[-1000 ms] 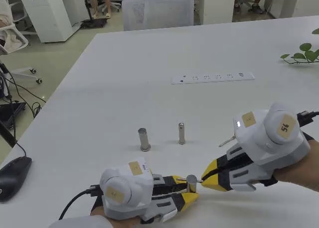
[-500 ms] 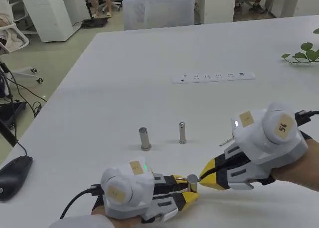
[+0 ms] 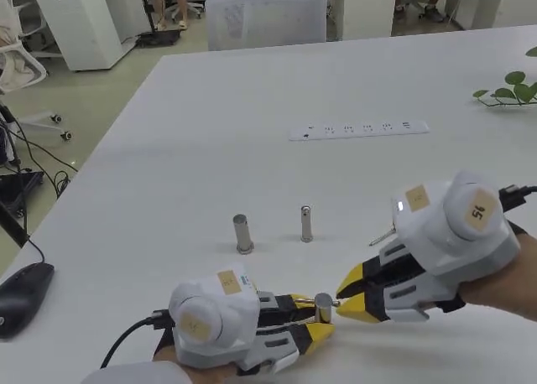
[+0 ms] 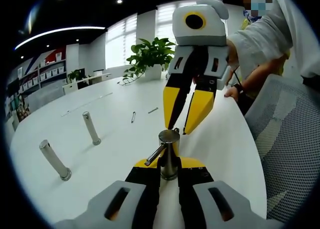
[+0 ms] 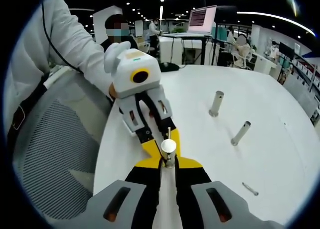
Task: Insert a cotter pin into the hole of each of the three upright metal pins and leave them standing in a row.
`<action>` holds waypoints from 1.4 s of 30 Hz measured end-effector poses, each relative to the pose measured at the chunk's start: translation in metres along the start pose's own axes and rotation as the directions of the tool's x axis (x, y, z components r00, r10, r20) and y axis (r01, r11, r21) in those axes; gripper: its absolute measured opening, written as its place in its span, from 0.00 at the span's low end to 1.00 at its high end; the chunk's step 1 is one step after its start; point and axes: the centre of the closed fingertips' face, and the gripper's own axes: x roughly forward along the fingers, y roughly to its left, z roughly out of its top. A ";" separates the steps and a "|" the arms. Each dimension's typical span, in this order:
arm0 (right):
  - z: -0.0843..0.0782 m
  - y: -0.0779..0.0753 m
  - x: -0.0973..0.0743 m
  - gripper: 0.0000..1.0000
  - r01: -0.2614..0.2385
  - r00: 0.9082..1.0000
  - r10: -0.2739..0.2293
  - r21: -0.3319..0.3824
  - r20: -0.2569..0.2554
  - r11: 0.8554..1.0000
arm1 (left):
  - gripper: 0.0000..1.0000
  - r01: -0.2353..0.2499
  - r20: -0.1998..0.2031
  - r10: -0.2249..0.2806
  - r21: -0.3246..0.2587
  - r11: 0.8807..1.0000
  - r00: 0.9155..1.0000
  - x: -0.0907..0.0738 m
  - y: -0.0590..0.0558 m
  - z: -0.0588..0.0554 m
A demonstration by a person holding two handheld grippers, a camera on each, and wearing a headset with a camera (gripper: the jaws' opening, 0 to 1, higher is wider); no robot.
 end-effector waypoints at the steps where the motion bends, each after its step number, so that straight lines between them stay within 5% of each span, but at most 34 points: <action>1: 0.000 0.000 0.000 0.12 0.000 1.000 0.000 0.001 -0.001 1.000 | 0.11 0.000 0.000 0.000 0.001 1.000 1.000 0.000 0.000 0.000; 21: -0.005 -0.001 -0.003 0.16 0.012 1.000 -0.012 0.027 0.006 1.000 | 0.27 -0.025 0.010 0.025 -0.046 0.999 1.000 -0.012 0.013 0.000; 30: -0.008 0.002 -0.001 0.19 0.015 1.000 -0.015 0.040 0.009 0.999 | 0.35 0.013 0.005 -0.013 -0.059 0.998 1.000 -0.026 0.006 -0.003; 42: -0.011 0.003 0.007 0.24 0.026 0.999 -0.028 0.061 0.030 0.998 | 0.51 0.043 0.060 -0.037 -0.093 0.995 0.998 -0.048 -0.001 0.007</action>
